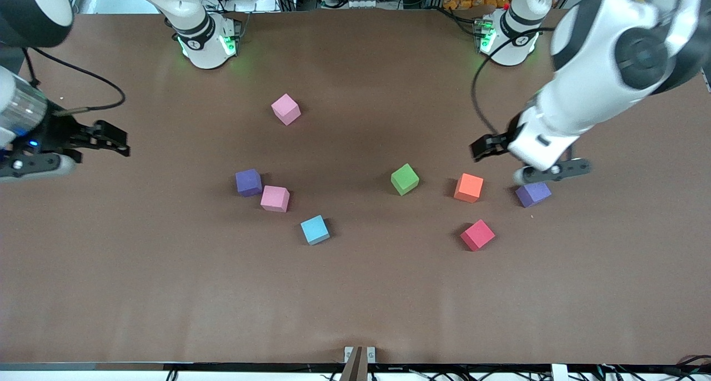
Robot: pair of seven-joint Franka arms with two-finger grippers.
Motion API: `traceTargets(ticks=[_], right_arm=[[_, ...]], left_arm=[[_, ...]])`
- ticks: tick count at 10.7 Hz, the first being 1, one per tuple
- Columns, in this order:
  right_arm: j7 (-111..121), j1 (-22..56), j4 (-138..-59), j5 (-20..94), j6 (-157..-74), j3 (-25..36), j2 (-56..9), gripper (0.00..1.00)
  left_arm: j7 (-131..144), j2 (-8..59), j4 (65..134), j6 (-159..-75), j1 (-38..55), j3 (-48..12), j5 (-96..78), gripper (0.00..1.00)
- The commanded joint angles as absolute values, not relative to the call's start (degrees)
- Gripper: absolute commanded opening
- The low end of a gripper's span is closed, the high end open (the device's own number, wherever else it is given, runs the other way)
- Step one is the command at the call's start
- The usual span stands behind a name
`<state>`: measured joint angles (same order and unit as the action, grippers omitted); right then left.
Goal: Arrange blocks into number 1
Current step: 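Reach the left gripper to the green cube while the right gripper reaches purple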
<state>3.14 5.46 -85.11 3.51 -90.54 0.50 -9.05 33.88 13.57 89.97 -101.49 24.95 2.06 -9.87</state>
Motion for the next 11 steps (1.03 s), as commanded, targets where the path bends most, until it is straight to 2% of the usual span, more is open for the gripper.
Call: traceTargets(ticks=[1, 3, 5, 8, 11], right_arm=[[3.9, 5.7, -84.4, 8.2, -91.0, 0.5, -13.3, 1.00], [4.0, 7.7, -85.2, 8.7, -92.3, 0.5, -16.7, 1.00], [4.1, 9.7, -91.3, 8.7, -98.3, 0.4, -17.1, 1.00], [4.1, 12.8, -98.8, 8.4, -102.9, 0.4, -17.0, 1.00], [7.0, 14.8, -104.6, 7.8, -106.2, 0.4, -16.9, 1.00]], left_arm=[[41.7, 20.7, 89.6, -107.5, 30.6, 2.7, -11.9, 1.00], [48.7, 25.9, 89.7, -110.7, 33.7, 2.7, -11.4, 1.00], [53.6, 30.1, 90.1, -113.3, 35.7, 2.7, -11.8, 1.00], [54.0, 31.5, 95.9, -119.6, 35.9, 2.5, -11.5, 1.00], [56.2, 33.9, 98.4, -125.1, 35.9, 1.4, -11.6, 1.00]])
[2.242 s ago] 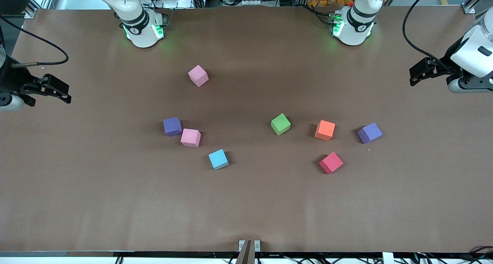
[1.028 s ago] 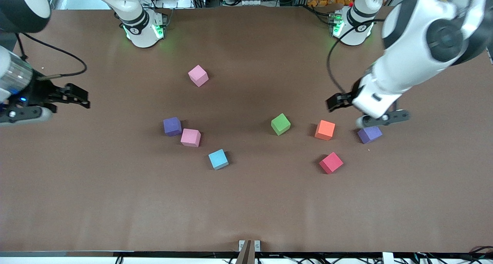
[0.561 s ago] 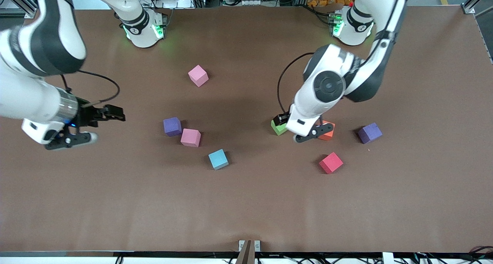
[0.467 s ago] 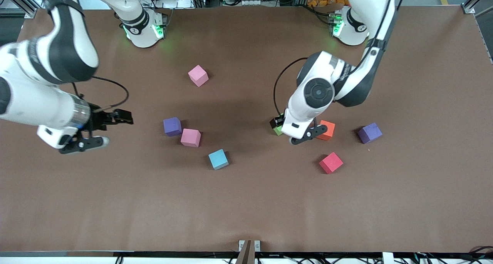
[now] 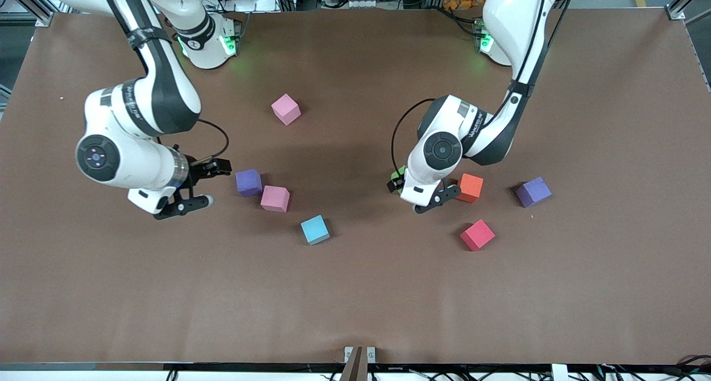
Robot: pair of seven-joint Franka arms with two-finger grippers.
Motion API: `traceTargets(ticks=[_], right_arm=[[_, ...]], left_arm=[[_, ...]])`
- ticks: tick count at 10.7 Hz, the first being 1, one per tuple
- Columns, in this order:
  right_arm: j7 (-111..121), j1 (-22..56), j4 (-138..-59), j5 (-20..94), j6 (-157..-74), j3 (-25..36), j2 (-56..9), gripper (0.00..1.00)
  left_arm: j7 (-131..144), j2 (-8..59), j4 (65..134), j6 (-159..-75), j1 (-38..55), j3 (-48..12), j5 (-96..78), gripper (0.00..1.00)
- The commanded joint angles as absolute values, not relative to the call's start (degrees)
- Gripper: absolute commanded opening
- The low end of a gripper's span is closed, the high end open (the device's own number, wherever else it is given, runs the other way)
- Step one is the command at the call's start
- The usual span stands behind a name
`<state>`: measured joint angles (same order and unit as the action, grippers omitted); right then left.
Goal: Arrange blocks into number 1
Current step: 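Grasp the green cube with the left gripper while the right grasps purple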
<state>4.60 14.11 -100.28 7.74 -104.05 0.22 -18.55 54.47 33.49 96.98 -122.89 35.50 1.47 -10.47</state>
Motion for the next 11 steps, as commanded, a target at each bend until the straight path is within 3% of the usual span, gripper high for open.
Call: traceTargets(ticks=[1, 5, 6, 7, 8, 9, 11], right_arm=[[7.8, 15.6, -106.7, 7.7, -108.1, 0.4, -16.7, 1.00], [8.0, 19.5, -114.1, 7.6, -116.5, 0.4, -16.3, 1.00], [8.0, 20.0, -116.3, 7.6, -119.8, 0.4, -16.5, 1.00], [8.0, 20.0, -117.1, 6.9, -121.9, 0.4, -17.0, 1.00], [7.7, 19.9, -117.8, 6.8, -122.5, 0.4, -17.7, 1.00], [7.0, 19.5, -117.9, 6.9, -122.5, 0.4, -18.0, 1.00], [2.7, 19.6, -117.7, 7.0, -122.7, 0.7, -19.5, 1.00]], left_arm=[[56.2, 34.0, 99.3, -125.8, 35.9, 1.3, -11.6, 1.00], [58.6, 36.2, 101.3, -132.0, 35.6, -0.3, -12.0, 1.00], [58.7, 36.3, 101.3, -133.4, 35.4, -0.5, -12.0, 0.88], [58.6, 36.3, 101.3, -133.9, 35.4, -1.0, -12.0, 0.53], [58.4, 36.2, 101.3, -134.1, 35.4, -2.3, -12.0, 0.10], [58.2, 35.8, 101.3, -134.0, 35.4, -3.4, -11.4, 0.00], [57.6, 34.0, 102.9, -134.0, 35.5, -7.3, -5.2, 0.00]])
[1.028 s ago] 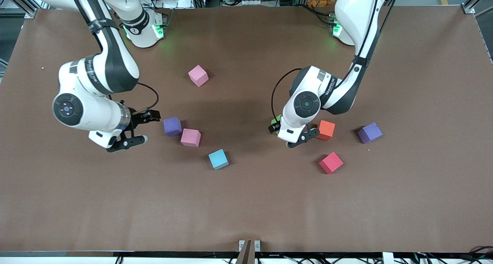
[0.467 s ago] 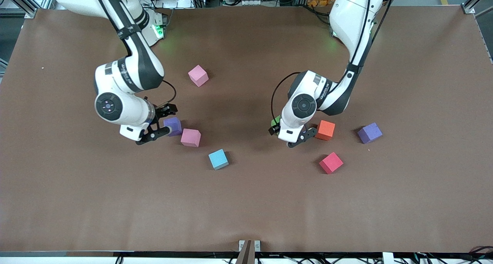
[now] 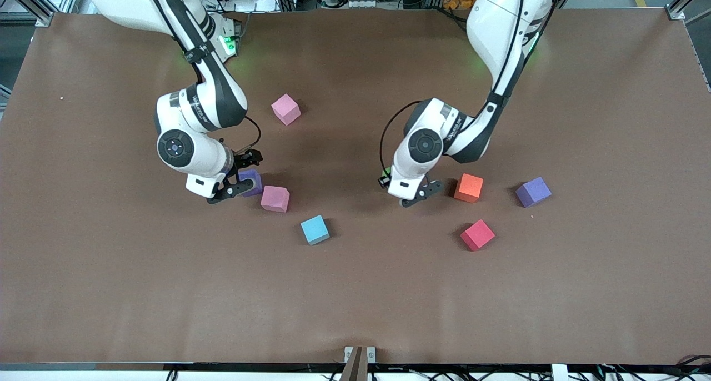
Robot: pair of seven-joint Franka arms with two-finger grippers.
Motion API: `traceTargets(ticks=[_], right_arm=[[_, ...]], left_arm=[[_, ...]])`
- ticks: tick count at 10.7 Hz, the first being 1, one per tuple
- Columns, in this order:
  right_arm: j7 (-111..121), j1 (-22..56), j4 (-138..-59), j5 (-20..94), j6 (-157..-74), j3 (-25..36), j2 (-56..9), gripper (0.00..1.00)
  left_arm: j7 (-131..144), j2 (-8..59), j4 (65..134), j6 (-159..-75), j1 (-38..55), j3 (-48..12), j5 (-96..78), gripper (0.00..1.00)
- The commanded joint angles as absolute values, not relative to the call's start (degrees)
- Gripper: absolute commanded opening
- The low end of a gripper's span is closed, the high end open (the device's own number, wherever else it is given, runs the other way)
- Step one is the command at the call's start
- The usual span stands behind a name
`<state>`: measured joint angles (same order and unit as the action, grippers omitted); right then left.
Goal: Arrange blocks into number 1
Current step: 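Grasp the green cube with the left gripper while the right grasps purple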
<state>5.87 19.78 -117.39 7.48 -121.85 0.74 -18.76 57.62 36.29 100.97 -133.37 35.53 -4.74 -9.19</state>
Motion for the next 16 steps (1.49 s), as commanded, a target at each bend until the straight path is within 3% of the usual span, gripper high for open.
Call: traceTargets(ticks=[1, 6, 9, 11, 12, 14, 16], right_arm=[[-0.8, 20.1, -117.6, 7.0, -123.7, 0.7, -20.3, 1.00], [-2.9, 21.1, -116.6, 7.0, -127.2, 1.6, -23.8, 1.00], [-3.0, 22.2, -115.1, 7.1, -127.8, 2.0, -25.8, 1.00], [-2.6, 23.1, -115.2, 6.9, -130.2, 3.8, -27.4, 0.97], [-2.5, 23.0, -115.2, 6.8, -130.0, 3.9, -27.3, 0.89], [-2.9, 23.1, -115.2, 6.9, -130.1, 3.9, -27.3, 0.59], [-3.2, 23.1, -115.2, 7.3, -129.9, 3.9, -27.2, 0.39]], left_arm=[[57.6, 32.4, 104.7, -134.0, 35.2, -10.5, 0.0, 0.00], [58.2, 30.1, 108.7, -134.5, 35.1, -22.3, 2.5, 0.00], [59.1, 29.7, 115.0, -141.7, 35.0, -26.7, 4.3, 0.00], [64.1, 30.1, 116.1, -142.4, 35.1, -29.0, 6.7, 0.00], [65.6, 30.3, 116.3, -142.4, 35.0, -29.7, 6.8, 0.00], [69.1, 30.9, 116.6, -142.3, 35.2, -30.3, 6.8, 0.00], [70.0, 31.4, 116.9, -142.1, 35.3, -30.6, 6.8, 0.00]])
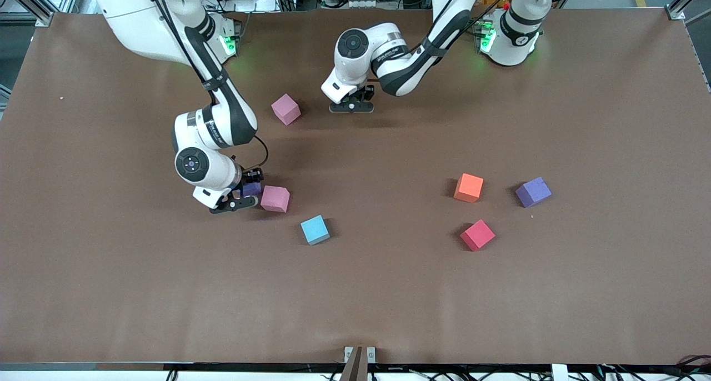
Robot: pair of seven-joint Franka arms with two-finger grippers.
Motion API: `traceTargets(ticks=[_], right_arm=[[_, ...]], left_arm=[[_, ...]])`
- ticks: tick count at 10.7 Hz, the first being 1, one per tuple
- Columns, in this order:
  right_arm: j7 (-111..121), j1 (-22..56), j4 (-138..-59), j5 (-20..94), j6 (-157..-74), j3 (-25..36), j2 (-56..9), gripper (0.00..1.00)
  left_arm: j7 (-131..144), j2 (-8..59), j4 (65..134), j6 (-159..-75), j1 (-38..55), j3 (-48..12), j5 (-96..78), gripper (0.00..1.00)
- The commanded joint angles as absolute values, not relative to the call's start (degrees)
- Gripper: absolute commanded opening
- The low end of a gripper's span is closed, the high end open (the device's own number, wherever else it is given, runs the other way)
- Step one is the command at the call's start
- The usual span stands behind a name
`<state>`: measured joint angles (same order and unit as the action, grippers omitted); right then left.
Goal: Arrange blocks into number 1
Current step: 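Set the green cube mid-table with the left gripper while the right lifts purple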
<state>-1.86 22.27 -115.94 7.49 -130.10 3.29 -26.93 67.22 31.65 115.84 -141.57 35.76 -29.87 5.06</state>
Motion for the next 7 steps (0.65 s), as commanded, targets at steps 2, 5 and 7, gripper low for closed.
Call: traceTargets(ticks=[2, 5, 7], right_arm=[[-3.9, 23.1, -115.9, 7.4, -129.1, 3.9, -24.0, 0.40], [-6.8, 23.1, -117.7, 7.4, -122.0, 3.9, -14.1, 0.41], [-10.5, 24.8, -117.9, 7.2, -119.5, 4.0, -9.5, 0.42]], left_arm=[[70.3, 31.6, 117.1, -142.0, 35.4, -30.6, 6.9, 0.00], [70.3, 31.6, 116.6, -142.0, 35.1, -30.6, 8.4, 1.00], [70.3, 29.2, 116.3, -141.2, 33.3, -30.6, 8.8, 1.00]])
